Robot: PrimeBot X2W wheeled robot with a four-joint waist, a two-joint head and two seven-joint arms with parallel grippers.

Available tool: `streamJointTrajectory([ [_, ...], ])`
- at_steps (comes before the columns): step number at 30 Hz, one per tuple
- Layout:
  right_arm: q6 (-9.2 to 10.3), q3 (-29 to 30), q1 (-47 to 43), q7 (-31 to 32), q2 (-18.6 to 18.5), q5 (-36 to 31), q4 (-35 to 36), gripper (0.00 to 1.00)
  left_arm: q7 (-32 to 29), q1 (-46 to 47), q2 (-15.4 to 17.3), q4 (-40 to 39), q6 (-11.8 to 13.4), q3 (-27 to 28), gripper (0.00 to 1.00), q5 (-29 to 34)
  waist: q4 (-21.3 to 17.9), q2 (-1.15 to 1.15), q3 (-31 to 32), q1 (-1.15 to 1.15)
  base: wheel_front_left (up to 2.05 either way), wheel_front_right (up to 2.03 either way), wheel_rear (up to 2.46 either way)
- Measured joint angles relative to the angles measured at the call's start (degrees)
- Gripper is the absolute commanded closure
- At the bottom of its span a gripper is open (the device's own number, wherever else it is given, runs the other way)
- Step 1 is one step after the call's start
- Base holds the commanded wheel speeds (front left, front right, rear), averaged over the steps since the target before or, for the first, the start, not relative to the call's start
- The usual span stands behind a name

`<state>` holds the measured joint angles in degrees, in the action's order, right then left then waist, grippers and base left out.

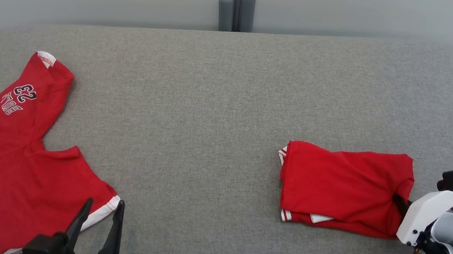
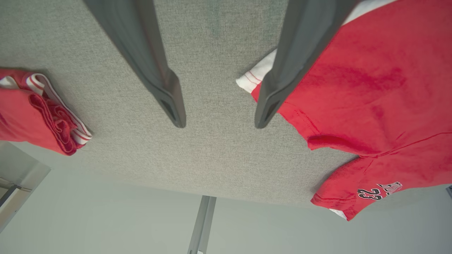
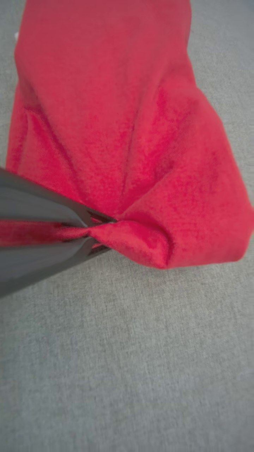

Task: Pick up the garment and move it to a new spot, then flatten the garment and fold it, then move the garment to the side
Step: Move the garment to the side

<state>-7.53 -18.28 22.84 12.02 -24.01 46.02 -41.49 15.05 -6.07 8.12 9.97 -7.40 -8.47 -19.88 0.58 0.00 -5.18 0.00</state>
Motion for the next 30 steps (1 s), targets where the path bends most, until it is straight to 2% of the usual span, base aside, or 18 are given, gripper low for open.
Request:
streamJointTrajectory([
  [10,0.0,-7.7,3.9,-2.1,-2.8,0.9,3.2,1.0,0.0,0.0,-0.6,-0.7,0.0,0.0,0.0,0.0,-3.5,0.0,-0.3,0.0,0.0,0.0,0.0],
  [19,0.0,-13.4,11.4,-4.0,-4.7,-1.6,1.7,1.0,0.0,1.8,-0.9,-2.3,0.0,-1.3,0.0,0.0,-9.8,0.0,-1.8,0.0,0.0,0.0,0.0],
  [24,0.0,-13.8,14.9,-7.4,-6.3,-3.8,-1.2,1.0,0.0,4.7,-0.4,-2.5,-0.1,-3.6,0.0,0.0,-12.8,0.0,-4.1,0.0,0.0,0.0,0.0],
  [30,0.0,-12.5,20.8,-11.0,-7.5,-7.1,-6.3,1.0,0.0,6.8,1.0,-2.3,-0.1,-4.9,0.0,-0.1,-14.1,0.0,-7.9,0.0,0.0,0.0,0.0],
])
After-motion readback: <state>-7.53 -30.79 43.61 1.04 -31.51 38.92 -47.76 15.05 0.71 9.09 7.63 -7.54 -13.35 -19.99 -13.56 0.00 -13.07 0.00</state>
